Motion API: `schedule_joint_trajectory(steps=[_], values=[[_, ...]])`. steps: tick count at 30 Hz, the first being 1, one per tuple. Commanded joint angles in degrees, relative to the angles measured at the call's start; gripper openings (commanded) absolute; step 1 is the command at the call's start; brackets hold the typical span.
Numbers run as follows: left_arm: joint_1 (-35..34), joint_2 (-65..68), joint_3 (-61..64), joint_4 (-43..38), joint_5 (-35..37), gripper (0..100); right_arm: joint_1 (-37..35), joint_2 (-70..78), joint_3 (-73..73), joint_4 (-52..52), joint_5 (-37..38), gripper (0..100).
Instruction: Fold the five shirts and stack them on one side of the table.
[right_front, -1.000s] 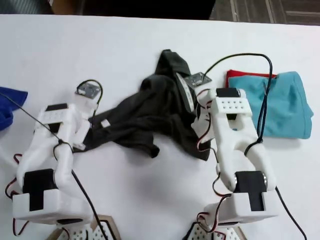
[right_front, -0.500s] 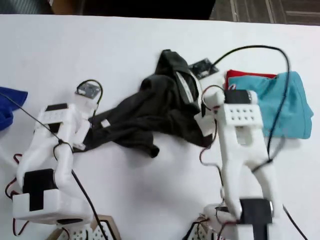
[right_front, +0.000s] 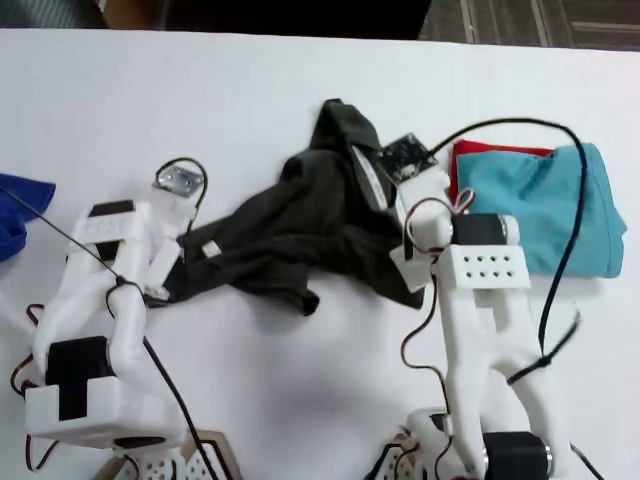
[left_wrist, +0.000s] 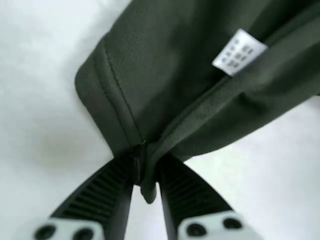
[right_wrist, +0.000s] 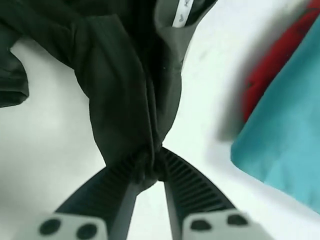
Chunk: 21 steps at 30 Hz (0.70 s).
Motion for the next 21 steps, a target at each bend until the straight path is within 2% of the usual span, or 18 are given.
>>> schedule_joint_trajectory(steps=[1,5,11,18,21], values=[[-0.2,-1.6,-1.7,0.6,-0.4,3,-0.5,1.6,1.1,-2.9,0.4,2.2],[-0.2,-1.6,-1.7,0.6,-0.4,3,0.0,3.9,1.0,-2.9,0.4,2.6],[-0.2,-1.6,-1.7,0.6,-0.4,3,-0.1,5.9,1.0,-2.9,0.4,14.7],[-0.2,-1.6,-1.7,0.5,-0.4,3,0.0,6.1,0.9,-2.9,0.6,1.6],[-0.2,-1.6,-1.7,0.5,-0.4,3,0.0,6.2,0.9,-2.9,0.6,4.0]])
